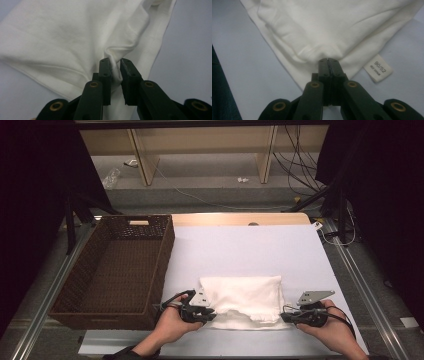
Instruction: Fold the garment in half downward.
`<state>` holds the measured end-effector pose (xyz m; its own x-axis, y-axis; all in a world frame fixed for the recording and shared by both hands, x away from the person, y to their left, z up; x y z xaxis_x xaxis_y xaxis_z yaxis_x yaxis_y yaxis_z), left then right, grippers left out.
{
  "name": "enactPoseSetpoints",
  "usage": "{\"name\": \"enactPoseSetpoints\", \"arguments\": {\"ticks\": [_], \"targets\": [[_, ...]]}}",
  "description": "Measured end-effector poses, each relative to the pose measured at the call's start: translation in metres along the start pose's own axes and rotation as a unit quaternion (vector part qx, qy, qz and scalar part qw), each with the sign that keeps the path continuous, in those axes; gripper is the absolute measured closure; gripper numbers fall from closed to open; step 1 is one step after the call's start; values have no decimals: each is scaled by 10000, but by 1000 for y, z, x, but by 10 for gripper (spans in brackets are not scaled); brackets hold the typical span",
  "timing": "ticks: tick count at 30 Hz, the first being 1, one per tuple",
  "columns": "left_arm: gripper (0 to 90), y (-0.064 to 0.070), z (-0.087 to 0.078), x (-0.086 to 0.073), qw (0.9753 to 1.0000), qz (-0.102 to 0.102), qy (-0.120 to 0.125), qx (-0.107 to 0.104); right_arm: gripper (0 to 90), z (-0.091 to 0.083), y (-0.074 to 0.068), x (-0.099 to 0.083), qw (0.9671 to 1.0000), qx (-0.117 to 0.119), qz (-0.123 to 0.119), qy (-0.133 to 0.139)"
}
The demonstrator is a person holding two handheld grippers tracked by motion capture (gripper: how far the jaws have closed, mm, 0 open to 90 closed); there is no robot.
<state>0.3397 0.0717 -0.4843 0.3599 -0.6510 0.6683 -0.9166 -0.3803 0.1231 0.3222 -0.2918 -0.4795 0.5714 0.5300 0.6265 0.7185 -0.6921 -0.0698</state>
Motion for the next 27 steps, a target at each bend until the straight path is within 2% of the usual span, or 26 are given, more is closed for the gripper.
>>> {"name": "enactPoseSetpoints", "arguments": {"ticks": [6, 9, 11, 15, 17, 18, 21, 23, 24, 27], "targets": [[780, 4, -7, -1, 9999, -120, -99, 52, 868, -1, 1, 5, 9991, -164, 195, 331], [764, 5, -14, 4, 9997, -179, 126, 104, 822, 0, 1, 7, 9981, -171, 344, 473], [715, 5, -16, 10, 9991, -298, 292, 113, 792, 1, 1, 8, 9977, -159, 423, 501], [659, 8, -17, 17, 9980, -409, 479, -34, 734, 4, -3, 9, 9967, -81, 634, 508], [640, 8, -18, 19, 9975, -457, 540, -56, 727, 5, -3, 10, 9969, -76, 590, 521], [630, 7, -17, 20, 9963, -584, 631, -56, 708, 7, -6, 10, 9971, -18, 598, 467], [626, 7, -8, 21, 9962, -670, 549, -131, 691, 11, -8, 10, 9974, 43, 633, 329], [629, 7, -3, 21, 9966, -653, 479, -167, 687, 13, -9, 9, 9976, 31, 624, 296], [636, 8, 7, 20, 9975, -583, 317, -236, 669, 14, -9, 9, 9974, 74, 679, 246], [647, 10, 17, 21, 9977, -546, 109, -381, 664, 15, -8, 7, 9969, 124, 748, 229]]}}
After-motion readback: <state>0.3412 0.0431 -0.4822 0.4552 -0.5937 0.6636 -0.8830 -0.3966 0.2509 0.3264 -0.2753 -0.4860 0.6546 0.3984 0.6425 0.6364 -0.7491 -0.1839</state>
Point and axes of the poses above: each handheld gripper's, and its own axes: z roughly forward along the jaws, x roughly out of its top, y roughly to its right, the point moved 1 cm from there along z, roughly forward along the jaws, and after that the axes turned 5 degrees about -x, right-handed, at the moved point
